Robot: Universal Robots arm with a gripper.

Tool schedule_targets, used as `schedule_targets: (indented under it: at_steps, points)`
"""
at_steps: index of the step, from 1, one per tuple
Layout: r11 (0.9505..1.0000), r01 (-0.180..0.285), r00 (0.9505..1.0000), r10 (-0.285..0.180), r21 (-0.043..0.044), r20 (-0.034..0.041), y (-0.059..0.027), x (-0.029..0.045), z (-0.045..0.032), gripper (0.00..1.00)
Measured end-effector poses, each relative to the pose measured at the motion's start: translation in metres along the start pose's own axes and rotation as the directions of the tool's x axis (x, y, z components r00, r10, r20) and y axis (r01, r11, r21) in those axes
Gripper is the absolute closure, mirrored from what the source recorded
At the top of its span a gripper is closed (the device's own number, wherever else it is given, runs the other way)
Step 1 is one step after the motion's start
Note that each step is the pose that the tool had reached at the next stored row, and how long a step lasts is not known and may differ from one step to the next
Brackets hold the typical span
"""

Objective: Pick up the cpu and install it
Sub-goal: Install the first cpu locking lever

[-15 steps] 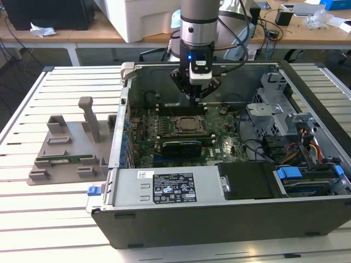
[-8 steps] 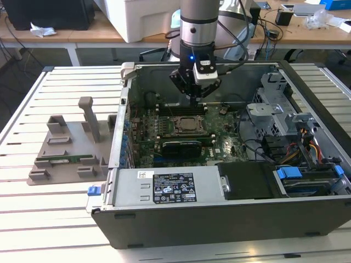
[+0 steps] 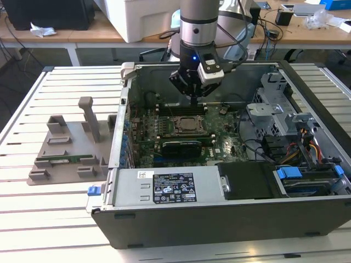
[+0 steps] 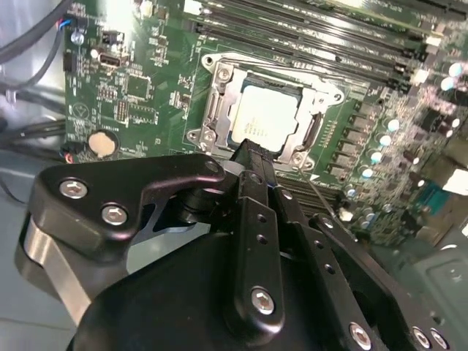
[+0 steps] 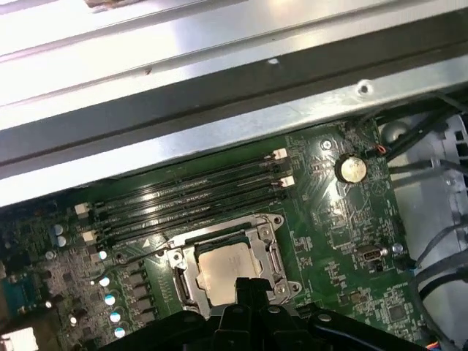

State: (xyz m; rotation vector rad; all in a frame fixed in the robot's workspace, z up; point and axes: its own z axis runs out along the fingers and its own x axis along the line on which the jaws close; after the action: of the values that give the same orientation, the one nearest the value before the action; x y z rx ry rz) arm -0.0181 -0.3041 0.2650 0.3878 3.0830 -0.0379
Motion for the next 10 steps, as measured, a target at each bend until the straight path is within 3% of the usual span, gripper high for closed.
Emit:
schedule_targets:
  at_steps: [5,10]
  points:
    - [0.9972,0.075,0.9972,-0.075,-0.0027,0.0016,0.0,0.0,0.0,0.89]
    - [0.986,0.167,0.986,-0.167,-0.0058,0.0038,0.0,0.0,0.0,0.89]
